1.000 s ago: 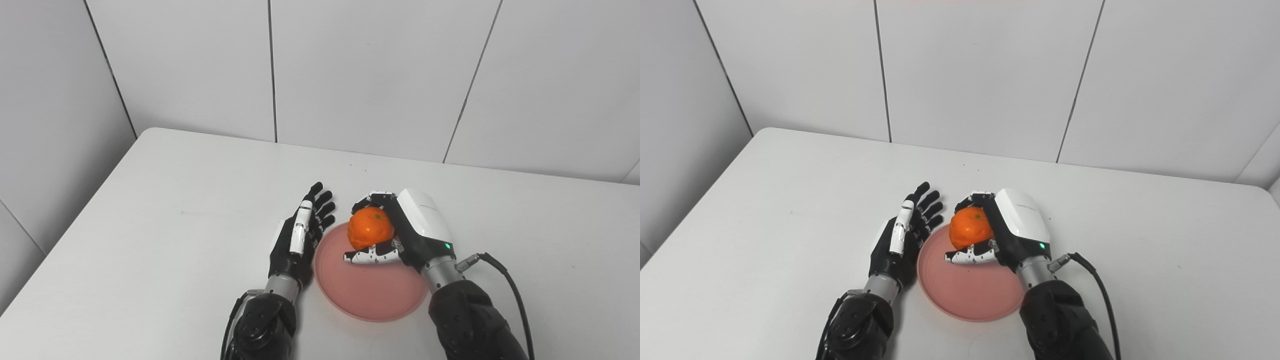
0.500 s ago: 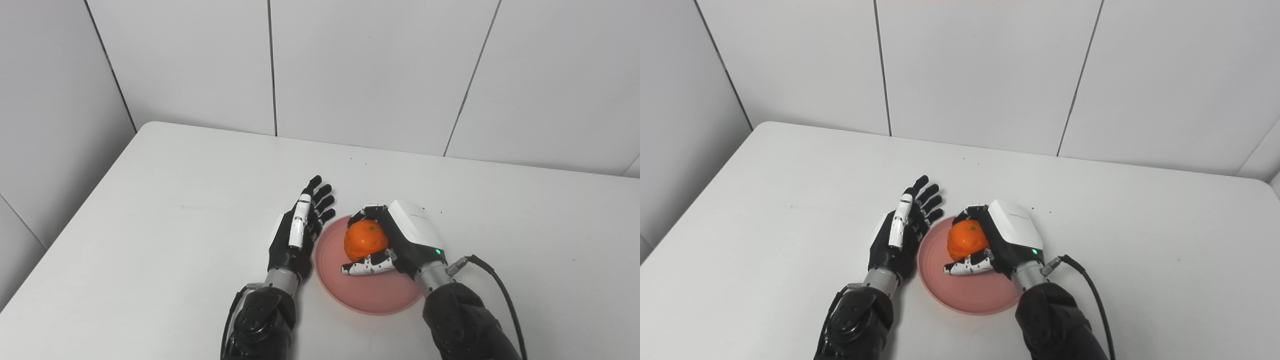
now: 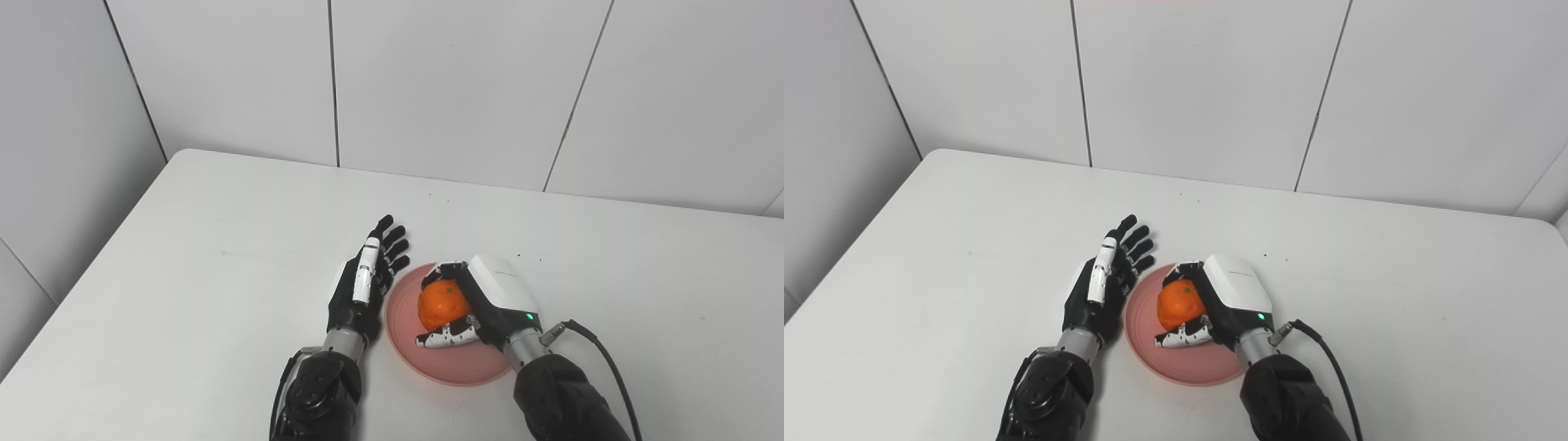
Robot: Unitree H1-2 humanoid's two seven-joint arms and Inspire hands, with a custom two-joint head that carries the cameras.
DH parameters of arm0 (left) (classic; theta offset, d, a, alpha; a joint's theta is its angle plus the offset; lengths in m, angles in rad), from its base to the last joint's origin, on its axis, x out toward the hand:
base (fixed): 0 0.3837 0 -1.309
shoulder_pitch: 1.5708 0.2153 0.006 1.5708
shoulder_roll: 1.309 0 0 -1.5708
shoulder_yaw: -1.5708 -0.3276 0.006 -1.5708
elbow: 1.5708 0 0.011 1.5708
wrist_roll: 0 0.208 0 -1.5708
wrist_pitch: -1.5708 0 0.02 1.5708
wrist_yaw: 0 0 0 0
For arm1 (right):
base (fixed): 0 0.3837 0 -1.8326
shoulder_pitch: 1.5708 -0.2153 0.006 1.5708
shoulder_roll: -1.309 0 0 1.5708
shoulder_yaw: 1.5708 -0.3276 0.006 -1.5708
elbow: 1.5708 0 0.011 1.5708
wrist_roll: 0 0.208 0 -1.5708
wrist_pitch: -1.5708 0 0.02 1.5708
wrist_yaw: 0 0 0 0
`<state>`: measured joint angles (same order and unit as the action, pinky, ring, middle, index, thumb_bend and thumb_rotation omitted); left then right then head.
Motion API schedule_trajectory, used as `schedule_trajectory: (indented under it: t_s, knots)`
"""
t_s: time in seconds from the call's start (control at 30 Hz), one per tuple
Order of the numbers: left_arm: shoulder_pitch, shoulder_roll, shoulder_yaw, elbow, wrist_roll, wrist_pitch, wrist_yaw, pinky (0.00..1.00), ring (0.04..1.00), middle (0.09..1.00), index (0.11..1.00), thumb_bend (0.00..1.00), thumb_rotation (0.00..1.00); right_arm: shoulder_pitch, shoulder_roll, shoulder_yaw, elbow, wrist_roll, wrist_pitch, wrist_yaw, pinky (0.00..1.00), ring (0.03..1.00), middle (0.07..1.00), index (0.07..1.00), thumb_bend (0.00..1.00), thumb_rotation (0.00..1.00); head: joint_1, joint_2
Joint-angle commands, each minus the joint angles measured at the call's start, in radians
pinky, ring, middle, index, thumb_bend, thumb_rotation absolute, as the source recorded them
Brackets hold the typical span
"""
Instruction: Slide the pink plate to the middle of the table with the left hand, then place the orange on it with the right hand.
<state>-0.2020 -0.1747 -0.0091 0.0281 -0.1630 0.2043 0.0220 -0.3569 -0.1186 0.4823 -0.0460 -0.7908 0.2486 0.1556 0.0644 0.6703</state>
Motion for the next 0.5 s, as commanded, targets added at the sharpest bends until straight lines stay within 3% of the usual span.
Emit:
schedule_trajectory:
  t_s: [0.0,0.17,0.2,0.23,0.27,0.33,0.37,0.4,0.47]
  knots:
    - [0.021,-0.011,0.007,0.006,0.011,0.024,0.024,0.89,0.896,0.902,0.903,0.37,1.0,-0.015,-0.004,0.003,-0.018,-0.02,-0.04,-0.018,0.21,0.301,0.468,0.491,0.53,0.0,0.0,-0.001]
    - [0.021,-0.01,0.006,0.002,0.011,0.033,0.022,0.88,0.891,0.899,0.902,0.37,1.0,-0.012,-0.015,0.013,-0.049,-0.034,-0.029,0.011,0.3,0.404,0.447,0.524,0.53,0.01,-0.004,-0.003]
    - [0.021,-0.009,0.005,0.003,0.011,0.031,0.021,0.88,0.891,0.899,0.901,0.37,1.0,-0.012,-0.018,0.015,-0.058,-0.038,-0.027,0.018,0.33,0.433,0.507,0.505,0.52,0.09,-0.005,-0.002]
    - [0.021,-0.008,0.004,0.003,0.012,0.03,0.02,0.88,0.891,0.899,0.901,0.37,1.0,-0.011,-0.02,0.016,-0.063,-0.04,-0.025,0.024,0.31,0.414,0.505,0.585,0.71,0.17,-0.005,-0.002]
    - [0.022,-0.008,0.005,0.002,0.01,0.031,0.019,0.88,0.892,0.899,0.901,0.37,1.0,-0.009,-0.021,0.017,-0.073,-0.044,-0.021,0.032,0.3,0.412,0.518,0.637,0.79,0.21,-0.004,-0.002]
    - [0.022,-0.008,0.004,0.001,0.01,0.034,0.019,0.88,0.892,0.899,0.901,0.37,1.0,-0.006,-0.023,0.015,-0.091,-0.046,-0.014,0.049,0.33,0.446,0.561,0.687,0.86,0.24,-0.005,-0.001]
    - [0.022,-0.008,0.004,0.001,0.011,0.035,0.02,0.88,0.891,0.897,0.9,0.37,1.0,-0.004,-0.023,0.013,-0.098,-0.047,-0.012,0.056,0.4,0.535,0.641,0.721,0.89,0.26,-0.005,-0.001]
    - [0.021,-0.008,0.003,0.0,0.014,0.037,0.023,0.88,0.891,0.897,0.9,0.37,1.0,-0.003,-0.026,0.013,-0.109,-0.047,-0.008,0.071,0.4,0.541,0.646,0.723,0.89,0.26,-0.005,-0.001]
    - [0.021,-0.009,0.004,-0.001,0.017,0.04,0.025,0.87,0.884,0.891,0.891,0.37,1.0,-0.001,-0.03,0.01,-0.123,-0.047,-0.004,0.094,0.5,0.643,0.731,0.765,0.91,0.29,-0.005,-0.001]
